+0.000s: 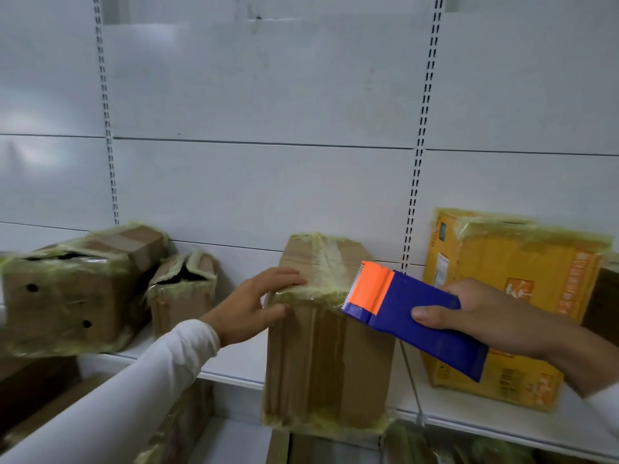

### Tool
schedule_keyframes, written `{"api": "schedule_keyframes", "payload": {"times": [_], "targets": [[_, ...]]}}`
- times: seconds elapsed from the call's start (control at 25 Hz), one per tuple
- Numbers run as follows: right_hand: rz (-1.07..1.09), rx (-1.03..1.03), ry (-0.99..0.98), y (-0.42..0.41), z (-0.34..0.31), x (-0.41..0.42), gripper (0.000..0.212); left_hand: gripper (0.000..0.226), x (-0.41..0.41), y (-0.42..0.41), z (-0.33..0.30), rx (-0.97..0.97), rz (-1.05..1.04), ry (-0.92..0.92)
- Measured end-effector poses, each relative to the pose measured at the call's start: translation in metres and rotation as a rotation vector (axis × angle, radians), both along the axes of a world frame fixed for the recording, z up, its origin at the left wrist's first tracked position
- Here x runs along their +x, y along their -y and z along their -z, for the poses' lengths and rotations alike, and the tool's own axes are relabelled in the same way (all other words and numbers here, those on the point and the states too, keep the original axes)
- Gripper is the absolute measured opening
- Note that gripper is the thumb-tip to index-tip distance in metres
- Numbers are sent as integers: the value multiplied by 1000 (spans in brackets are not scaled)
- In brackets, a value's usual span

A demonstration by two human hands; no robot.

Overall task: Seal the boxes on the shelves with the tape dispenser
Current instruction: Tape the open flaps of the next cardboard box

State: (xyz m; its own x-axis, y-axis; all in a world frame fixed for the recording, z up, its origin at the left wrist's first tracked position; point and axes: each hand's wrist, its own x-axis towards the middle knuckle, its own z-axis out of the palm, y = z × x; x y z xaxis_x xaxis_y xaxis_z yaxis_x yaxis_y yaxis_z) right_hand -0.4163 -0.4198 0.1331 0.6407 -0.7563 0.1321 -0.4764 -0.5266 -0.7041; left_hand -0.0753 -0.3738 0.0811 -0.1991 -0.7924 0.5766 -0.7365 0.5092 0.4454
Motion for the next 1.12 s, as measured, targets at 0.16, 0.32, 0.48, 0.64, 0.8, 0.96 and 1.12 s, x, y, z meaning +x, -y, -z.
{"api": "schedule_keyframes", "payload": {"times": [0.16, 0.32, 0.48, 0.64, 0.8, 0.96, 1.12], "targets": [[-15, -20, -48, 3, 9, 17, 71, 52, 3, -2, -3, 48, -34, -4], [-45, -40, -95, -1, 13, 24, 68, 54, 11, -10, 2, 58, -79, 46], [-129, -56, -71, -12, 0, 35, 38, 42, 11, -22, -11, -138, -89, 38], [-189, -113, -48, -20, -19, 53, 31, 42, 8, -36, -35, 14, 71, -148], [-266, -145, -32, -23, -26, 72, 31, 32, 8, -41, -41, 198, 239, -191], [-293, -152, -20, -21, -25, 85, 39, 28, 16, -46, -37, 277, 330, -393], [-298, -133, -53, -21, -23, 90, 42, 28, 30, -46, -25, 346, 363, -590]]}}
